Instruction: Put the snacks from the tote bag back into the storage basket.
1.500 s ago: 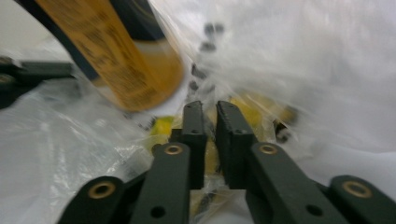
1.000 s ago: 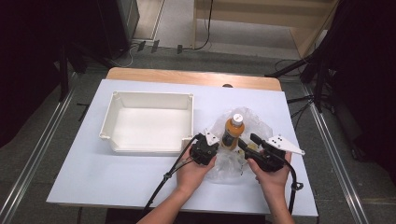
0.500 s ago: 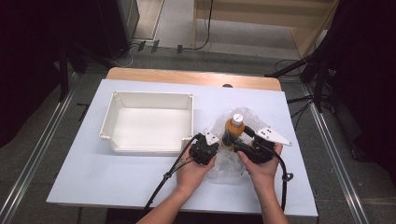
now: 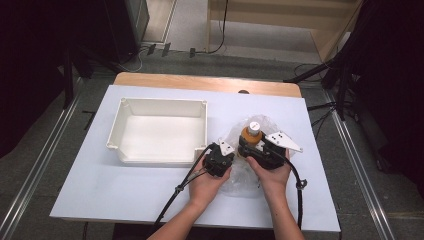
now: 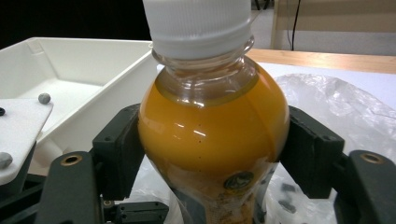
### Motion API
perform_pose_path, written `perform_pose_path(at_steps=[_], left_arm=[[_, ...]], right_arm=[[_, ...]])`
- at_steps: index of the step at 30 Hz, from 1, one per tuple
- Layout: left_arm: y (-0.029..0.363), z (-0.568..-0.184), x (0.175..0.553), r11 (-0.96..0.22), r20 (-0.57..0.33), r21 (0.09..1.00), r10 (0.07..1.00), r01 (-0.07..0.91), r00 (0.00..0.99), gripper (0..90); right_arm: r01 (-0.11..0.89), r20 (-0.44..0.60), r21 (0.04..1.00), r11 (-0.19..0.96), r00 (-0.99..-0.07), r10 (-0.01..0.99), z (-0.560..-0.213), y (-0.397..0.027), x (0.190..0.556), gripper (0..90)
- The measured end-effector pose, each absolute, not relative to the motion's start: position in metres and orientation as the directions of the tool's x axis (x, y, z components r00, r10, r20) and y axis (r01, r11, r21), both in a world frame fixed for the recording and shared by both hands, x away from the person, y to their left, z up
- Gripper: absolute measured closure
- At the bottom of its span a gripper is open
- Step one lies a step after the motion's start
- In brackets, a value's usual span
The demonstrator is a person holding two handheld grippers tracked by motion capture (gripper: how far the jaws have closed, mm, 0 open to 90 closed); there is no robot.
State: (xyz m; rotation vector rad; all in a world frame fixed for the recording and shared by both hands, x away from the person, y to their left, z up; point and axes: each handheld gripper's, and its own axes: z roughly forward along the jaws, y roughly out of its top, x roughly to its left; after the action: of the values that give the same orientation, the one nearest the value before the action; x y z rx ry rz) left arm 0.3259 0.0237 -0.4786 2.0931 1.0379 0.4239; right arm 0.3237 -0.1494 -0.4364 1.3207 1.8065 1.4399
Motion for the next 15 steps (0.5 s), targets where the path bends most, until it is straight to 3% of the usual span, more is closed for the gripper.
perform_pose_path(at_steps=[15], left_arm=[[0.0235, -0.4787, 0.3255, -0.391, -0.028, 0.748, 0.788, 0.536, 0.615, 90.0]], right_arm=[[0.385, 0.182, 0.923, -0.017, -0.395, 0.901, -0.4357, -0.1452, 0.3226, 30.0]])
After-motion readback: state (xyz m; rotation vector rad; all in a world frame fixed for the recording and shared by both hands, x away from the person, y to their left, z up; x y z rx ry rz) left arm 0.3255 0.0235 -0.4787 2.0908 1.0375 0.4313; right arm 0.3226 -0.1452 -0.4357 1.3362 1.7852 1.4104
